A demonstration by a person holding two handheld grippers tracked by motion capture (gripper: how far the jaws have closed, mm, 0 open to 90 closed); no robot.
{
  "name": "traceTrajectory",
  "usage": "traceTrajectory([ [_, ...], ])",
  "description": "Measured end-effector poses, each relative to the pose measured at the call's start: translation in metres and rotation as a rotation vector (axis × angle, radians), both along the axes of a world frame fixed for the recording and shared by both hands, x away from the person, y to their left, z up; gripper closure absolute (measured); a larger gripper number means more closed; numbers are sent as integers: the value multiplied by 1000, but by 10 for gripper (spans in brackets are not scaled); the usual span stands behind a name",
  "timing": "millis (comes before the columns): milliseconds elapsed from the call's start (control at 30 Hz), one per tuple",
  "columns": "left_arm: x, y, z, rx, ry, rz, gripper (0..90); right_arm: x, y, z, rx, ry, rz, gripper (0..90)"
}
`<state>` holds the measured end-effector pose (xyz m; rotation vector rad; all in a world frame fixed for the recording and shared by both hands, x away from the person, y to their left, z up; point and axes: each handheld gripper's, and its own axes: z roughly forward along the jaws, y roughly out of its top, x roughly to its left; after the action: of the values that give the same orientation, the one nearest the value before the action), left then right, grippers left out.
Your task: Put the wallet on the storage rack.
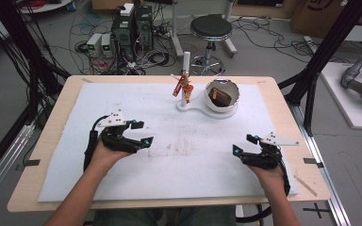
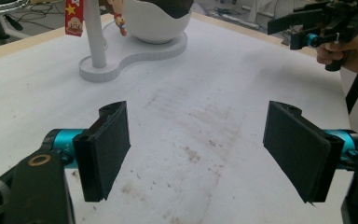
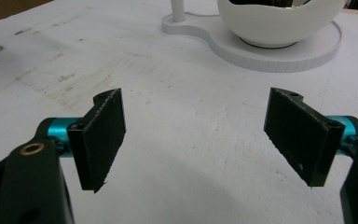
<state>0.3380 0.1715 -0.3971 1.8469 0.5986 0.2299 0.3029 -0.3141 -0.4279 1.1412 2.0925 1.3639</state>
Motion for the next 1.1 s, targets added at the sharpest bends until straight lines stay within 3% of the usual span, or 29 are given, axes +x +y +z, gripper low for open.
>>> traceTrajectory([
  [133, -7, 8, -1, 17, -8, 2, 207, 1, 1, 0, -3, -7, 11, 208],
  [300, -16, 23, -5, 5, -19, 60, 178, 3, 0, -1, 6, -1, 9, 207],
  [600, -21, 47, -14, 3, -23, 102, 177, 5, -1, -1, 5, 1, 9, 207],
  [1100, -23, 58, -18, -9, -20, 118, 177, 9, 0, 3, 18, 1, 1, 207],
])
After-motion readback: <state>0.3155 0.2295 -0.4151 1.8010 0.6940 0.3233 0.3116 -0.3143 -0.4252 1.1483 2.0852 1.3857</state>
